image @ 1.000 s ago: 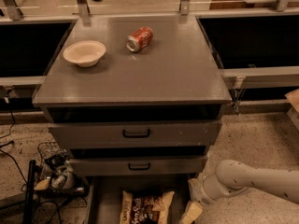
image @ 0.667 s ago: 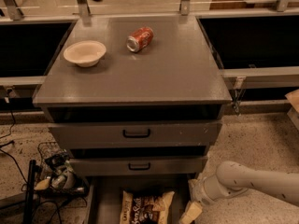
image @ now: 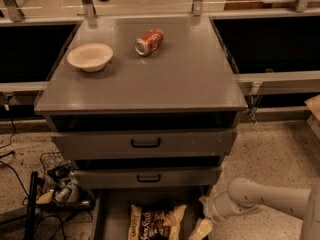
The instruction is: Pick brown chip bag from bottom drawer and place on counter
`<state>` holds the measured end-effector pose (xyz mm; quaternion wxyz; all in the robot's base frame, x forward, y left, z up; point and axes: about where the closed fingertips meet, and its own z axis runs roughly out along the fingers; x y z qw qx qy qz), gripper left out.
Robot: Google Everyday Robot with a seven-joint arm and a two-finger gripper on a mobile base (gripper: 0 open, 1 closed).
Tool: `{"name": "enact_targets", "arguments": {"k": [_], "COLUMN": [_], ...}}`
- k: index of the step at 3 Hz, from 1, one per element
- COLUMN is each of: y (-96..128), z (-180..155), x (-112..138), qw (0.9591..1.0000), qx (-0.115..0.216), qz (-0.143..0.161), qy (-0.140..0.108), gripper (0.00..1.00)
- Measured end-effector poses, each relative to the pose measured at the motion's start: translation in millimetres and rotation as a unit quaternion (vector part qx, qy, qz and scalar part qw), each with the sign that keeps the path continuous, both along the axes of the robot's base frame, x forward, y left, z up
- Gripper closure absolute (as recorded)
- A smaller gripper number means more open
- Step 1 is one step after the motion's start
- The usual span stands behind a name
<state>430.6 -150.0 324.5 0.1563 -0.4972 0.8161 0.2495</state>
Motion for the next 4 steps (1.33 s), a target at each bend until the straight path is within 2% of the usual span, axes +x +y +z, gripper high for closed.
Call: {"name": "enact_targets", "arguments": {"k": [1,2,3,4], "y": [0,6,23,24], "z": [-2,-19,-48,-52], "x": [-1,0,6,6], "qw": [1.0000,0.9994,0.9980,0.9976], "qx": [0.007,0.029,0.053,0.059], "qz": [-0.001,-0.019,-0.035,-0.037], "qy": [-0.002,-0.005,0.001,0.003], "gripper": [0.00,0.00,0.00,0.00]}}
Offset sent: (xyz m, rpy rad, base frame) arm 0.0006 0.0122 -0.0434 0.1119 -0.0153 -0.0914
